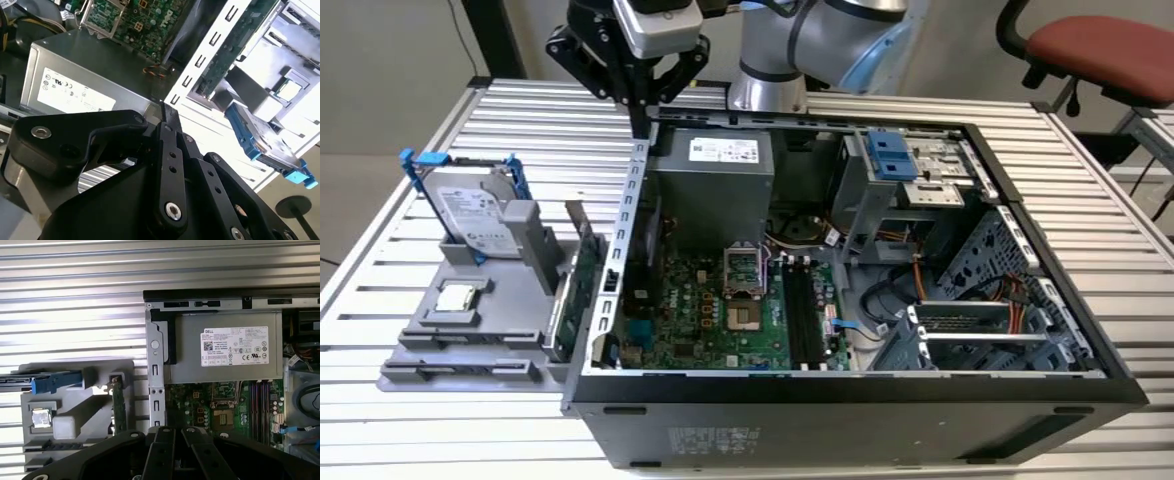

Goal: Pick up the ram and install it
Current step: 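Reach for the ram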

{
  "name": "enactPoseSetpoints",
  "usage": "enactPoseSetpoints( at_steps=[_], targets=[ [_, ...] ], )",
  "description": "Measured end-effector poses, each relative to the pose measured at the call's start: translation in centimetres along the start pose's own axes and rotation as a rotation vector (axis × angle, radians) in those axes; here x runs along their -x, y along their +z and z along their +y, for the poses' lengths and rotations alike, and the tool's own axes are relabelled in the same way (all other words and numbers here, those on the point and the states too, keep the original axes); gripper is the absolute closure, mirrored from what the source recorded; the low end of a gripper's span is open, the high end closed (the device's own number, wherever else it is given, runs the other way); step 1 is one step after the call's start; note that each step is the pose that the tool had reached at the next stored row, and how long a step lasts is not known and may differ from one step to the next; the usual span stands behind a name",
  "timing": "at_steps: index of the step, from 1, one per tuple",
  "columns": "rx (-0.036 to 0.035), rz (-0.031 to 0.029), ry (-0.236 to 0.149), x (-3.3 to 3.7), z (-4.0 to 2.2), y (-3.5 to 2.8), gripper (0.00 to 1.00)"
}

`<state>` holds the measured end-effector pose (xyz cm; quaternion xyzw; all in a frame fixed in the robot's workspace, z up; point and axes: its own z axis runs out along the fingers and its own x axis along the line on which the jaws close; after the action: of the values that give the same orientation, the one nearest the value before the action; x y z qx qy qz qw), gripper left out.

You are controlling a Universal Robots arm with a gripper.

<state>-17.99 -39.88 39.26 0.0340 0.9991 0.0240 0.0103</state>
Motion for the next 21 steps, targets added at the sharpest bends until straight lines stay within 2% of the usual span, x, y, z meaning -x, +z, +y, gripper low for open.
enactPoseSetpoints(
  at_steps=[9,21],
  targets=[
    [0.0,0.0002,-0.003,-1.44,-0.1,-0.03,1.0],
    [0.0005,0.0014,-0.028,-3.55,-0.24,-0.08,1.0]
  ],
)
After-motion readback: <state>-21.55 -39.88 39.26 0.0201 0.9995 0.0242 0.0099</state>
